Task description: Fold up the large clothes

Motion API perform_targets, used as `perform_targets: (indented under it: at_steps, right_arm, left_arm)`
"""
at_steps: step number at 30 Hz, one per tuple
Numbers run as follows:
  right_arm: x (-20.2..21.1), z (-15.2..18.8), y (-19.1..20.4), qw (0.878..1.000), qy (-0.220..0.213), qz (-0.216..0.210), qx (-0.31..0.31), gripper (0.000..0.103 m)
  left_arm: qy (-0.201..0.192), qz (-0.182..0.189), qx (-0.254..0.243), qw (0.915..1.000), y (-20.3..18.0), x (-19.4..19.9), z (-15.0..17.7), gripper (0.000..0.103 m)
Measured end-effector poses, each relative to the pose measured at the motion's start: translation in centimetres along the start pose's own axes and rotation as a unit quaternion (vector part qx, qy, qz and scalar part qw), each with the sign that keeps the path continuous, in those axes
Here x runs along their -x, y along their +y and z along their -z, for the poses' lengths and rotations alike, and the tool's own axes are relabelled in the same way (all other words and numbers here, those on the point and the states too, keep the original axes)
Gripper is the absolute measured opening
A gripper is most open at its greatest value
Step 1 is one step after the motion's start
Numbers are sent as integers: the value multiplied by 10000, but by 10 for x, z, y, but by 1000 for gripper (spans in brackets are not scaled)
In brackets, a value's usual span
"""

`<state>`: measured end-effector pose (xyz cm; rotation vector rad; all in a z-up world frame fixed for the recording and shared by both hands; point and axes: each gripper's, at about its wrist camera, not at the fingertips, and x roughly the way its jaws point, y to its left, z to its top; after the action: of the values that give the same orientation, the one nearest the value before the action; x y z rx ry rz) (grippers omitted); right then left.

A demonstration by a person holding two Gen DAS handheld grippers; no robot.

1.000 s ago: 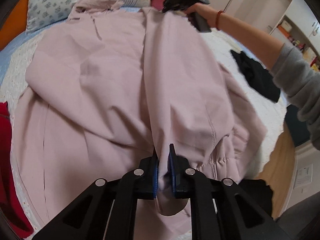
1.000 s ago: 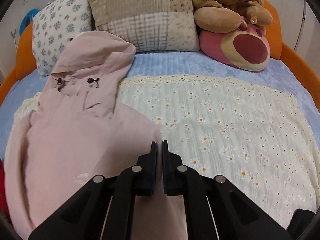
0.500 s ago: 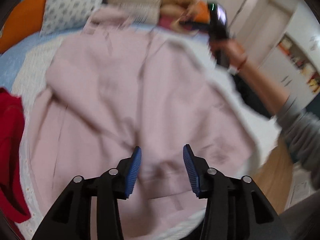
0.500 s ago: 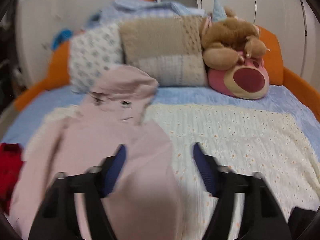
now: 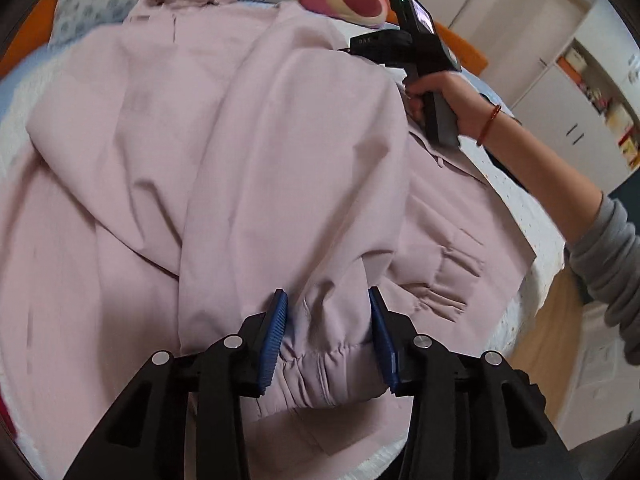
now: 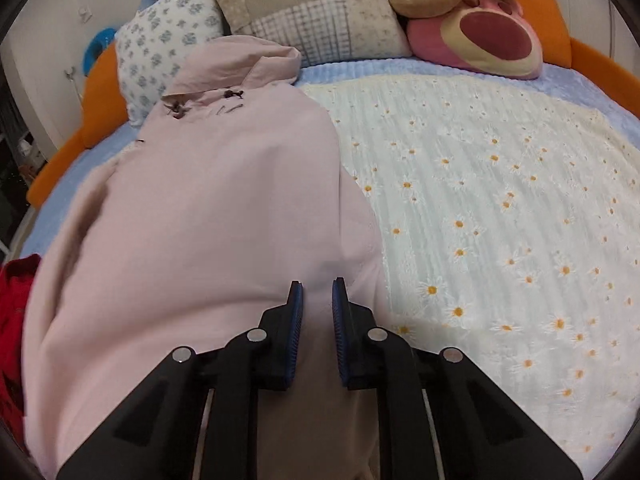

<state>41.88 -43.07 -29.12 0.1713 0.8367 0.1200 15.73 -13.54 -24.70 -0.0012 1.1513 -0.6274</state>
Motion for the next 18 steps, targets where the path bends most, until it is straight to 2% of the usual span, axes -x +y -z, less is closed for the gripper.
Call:
perform_targets:
  at_steps: [3, 4, 5, 6, 7, 8, 9, 11, 12, 15, 16, 18]
  right_arm:
    - [4, -1, 26, 9961, 9, 690, 558, 19]
    - [8, -2, 32, 9936, 12, 891, 697, 20]
    - [18, -3, 43, 9894, -16, 1148, 887, 25]
    - [35, -1, 56, 9862, -170, 1266, 1054, 38]
    - [58, 3, 74, 9828, -405, 1285, 1265, 47]
    - [75, 7, 89, 9781, -579, 1352, 1475, 60]
    - [99, 17, 115, 9700, -798, 1382, 1832, 66]
    - [144, 39, 164, 9614, -1133, 967, 2311, 73]
    - [164, 56, 190, 9585, -1176, 575, 2533, 76]
    - [203, 109, 262, 9416, -990, -554, 3170, 77]
    - [210, 127, 283, 9337, -895, -916, 3343, 78]
    - [217, 171, 336, 9101, -566, -1563, 3796, 79]
  left_arm:
    - [-72, -66, -106, 9999, -5, 5, 0, 49]
    - [-133, -129, -168, 9997, -8, 13, 3, 54]
    - [-196, -147, -203, 9995, -12, 20, 6, 65]
    - [-373, -167, -227, 9989, -12, 38, 13, 72]
    - [-547, -169, -209, 9981, -9, 51, 19, 83]
    - [-749, -222, -126, 9969, -2, 71, 29, 94]
    - [-876, -368, -1, 9955, 9, 89, 38, 96]
    - [-1036, -765, 316, 9912, 37, 118, 55, 96]
    - [-1123, -969, 557, 9874, 57, 134, 67, 96]
    - [-1272, -1271, 1318, 9748, 115, 166, 91, 96]
    - [-1370, -1351, 1664, 9671, 139, 180, 104, 96]
    - [-1467, -1556, 1950, 9572, 161, 197, 119, 96]
